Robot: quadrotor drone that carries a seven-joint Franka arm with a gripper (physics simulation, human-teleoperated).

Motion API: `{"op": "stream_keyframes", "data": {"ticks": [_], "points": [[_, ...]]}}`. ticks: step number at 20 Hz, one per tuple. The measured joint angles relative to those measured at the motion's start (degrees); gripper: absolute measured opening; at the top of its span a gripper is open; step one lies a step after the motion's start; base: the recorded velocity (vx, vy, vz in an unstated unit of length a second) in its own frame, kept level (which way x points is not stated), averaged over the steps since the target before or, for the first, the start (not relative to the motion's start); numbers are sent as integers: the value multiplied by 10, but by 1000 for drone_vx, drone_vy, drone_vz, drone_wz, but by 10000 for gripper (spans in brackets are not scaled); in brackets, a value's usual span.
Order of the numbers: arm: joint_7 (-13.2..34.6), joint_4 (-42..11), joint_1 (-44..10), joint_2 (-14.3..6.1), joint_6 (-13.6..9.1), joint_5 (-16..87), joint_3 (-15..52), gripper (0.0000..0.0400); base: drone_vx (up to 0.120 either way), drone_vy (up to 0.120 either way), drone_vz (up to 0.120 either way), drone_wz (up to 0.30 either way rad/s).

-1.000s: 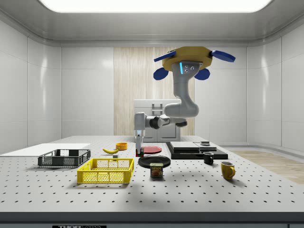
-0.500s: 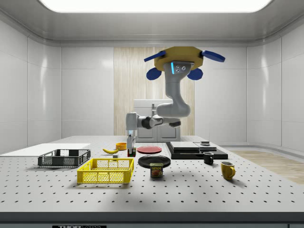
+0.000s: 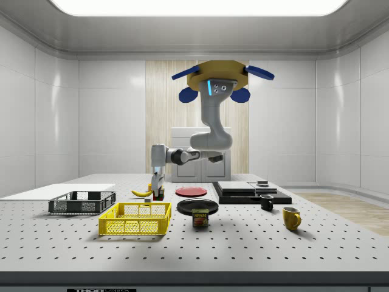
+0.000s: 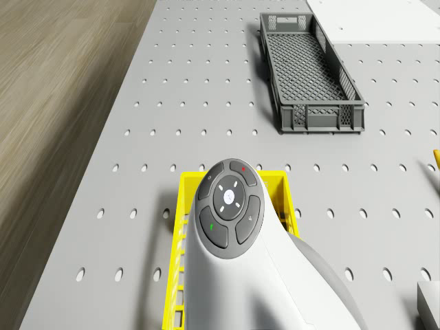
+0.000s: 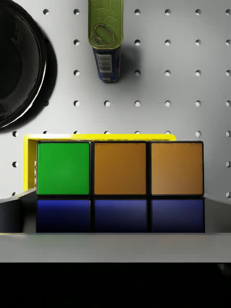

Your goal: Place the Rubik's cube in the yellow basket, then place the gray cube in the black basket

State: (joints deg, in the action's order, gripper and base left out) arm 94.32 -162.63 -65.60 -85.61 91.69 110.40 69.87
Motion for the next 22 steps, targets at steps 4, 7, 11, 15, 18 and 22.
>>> {"op": "stream_keyframes", "data": {"ticks": [4,7,11,15,18,22], "points": [[0,0,0,-1,1,0,0,325,120,-110,0,0],[0,0,0,-1,1,0,0,325,120,0,0,0],[0,3,-2,-2,5,6,-7,325,50,0,0,0],[0,11,-7,-3,16,30,-33,325,0,0,0,0],[-1,21,-12,-2,27,53,-57,325,0,0,0,0],[-1,37,-20,1,41,85,-91,325,0,0,0,0]]}}
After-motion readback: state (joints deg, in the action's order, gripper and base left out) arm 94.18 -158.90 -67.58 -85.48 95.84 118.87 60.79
